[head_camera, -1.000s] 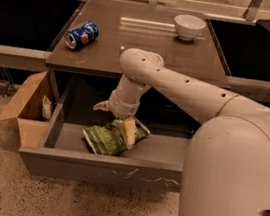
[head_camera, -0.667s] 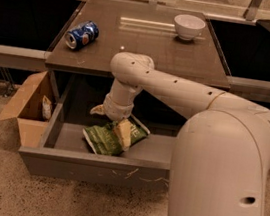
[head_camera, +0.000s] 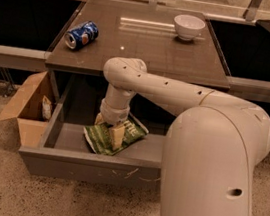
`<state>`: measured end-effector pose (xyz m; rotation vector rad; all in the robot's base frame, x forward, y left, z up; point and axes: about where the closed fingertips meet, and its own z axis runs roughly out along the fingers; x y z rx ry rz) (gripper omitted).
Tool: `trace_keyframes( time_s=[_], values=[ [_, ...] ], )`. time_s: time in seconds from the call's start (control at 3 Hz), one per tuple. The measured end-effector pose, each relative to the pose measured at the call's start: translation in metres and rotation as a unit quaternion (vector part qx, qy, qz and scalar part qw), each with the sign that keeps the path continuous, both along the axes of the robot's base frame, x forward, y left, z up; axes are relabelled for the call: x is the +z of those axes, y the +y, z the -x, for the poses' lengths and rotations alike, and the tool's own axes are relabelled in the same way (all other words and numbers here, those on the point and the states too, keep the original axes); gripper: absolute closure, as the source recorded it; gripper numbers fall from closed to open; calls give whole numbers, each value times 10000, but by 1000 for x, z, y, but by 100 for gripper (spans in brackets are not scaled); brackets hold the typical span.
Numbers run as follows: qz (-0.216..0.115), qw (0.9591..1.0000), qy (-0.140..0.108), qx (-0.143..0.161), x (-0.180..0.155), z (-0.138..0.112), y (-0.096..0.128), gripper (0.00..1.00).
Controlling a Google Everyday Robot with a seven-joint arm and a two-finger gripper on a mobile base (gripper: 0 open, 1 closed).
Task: Pick green jalapeno chip bag from top drawer and place on counter
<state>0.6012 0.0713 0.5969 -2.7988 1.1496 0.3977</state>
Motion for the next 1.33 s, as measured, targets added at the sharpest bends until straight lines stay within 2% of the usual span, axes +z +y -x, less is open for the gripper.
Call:
trace_keyframes(
  time_s=[0.33,0.67,1.0,1.33],
  values=[
    [23,9998,-172,-72,13,2,-4,67],
    [-158,9984,-504,-218,46,7,-18,91],
    [-527,9934,-942,-395,93,15,-45,100],
    [-816,9858,-1314,-648,132,20,-82,100]
  ],
)
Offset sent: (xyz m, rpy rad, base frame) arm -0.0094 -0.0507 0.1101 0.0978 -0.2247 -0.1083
